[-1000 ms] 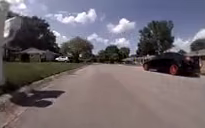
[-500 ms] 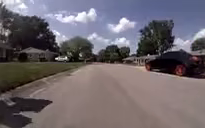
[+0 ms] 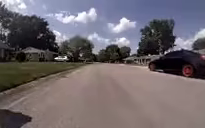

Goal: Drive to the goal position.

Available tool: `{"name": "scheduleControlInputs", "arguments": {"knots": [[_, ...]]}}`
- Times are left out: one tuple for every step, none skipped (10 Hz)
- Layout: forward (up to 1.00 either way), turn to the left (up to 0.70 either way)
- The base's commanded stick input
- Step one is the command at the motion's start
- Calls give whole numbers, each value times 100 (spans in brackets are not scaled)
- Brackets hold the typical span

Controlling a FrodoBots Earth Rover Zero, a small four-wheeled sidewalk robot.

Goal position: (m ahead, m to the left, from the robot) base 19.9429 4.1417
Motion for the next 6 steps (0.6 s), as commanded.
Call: {"name": "scheduleControlInputs", "arguments": {"knots": [[100, 2], [100, 3], [100, 3], [100, 2], [100, 2], [100, 6]]}}
